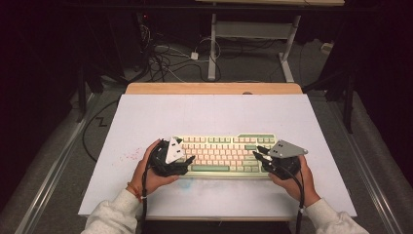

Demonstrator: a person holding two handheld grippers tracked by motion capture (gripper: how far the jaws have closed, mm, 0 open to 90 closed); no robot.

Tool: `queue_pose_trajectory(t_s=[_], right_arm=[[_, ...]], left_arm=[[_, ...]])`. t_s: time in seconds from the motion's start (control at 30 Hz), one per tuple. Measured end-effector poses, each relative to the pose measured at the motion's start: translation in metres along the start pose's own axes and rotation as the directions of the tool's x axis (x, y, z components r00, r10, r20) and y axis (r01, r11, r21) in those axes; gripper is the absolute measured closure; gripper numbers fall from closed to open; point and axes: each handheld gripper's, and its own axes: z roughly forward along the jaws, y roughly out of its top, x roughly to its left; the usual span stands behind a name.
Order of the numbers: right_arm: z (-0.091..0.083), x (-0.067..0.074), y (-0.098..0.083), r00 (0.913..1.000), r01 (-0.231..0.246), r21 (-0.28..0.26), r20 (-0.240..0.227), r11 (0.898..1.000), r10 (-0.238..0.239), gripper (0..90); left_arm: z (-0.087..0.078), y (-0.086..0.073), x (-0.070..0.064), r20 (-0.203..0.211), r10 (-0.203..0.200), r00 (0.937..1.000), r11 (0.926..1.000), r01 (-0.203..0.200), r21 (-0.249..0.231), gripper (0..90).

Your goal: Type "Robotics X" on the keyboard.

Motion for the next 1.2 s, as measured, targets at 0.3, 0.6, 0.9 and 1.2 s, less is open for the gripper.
queue_pose_trajectory(t_s=[0.3,0.6,0.9,1.2], right_arm=[[0.001,-0.003,0.000,0.9977,-0.040,-0.025,0.054,0.999,0.041,42.7],[0.007,-0.004,0.001,0.9937,-0.058,-0.033,0.094,0.998,0.061,20.1],[0.014,0.003,0.001,0.9944,-0.015,0.003,0.105,1.000,0.014,23.6],[0.010,0.008,0.004,0.9940,0.005,-0.016,0.109,1.000,-0.003,20.7]], left_arm=[[0.000,0.000,0.000,-0.005,-0.002,1.0000,1.0000,0.002,-0.005,18.7],[0.001,-0.001,0.000,-0.012,0.008,0.9999,1.0000,-0.008,-0.006,16.1],[0.001,-0.001,0.000,-0.045,0.024,0.9987,0.9996,-0.024,-0.012,16.0],[0.001,0.000,-0.001,-0.048,0.034,0.9983,0.9993,-0.035,-0.010,16.1]])
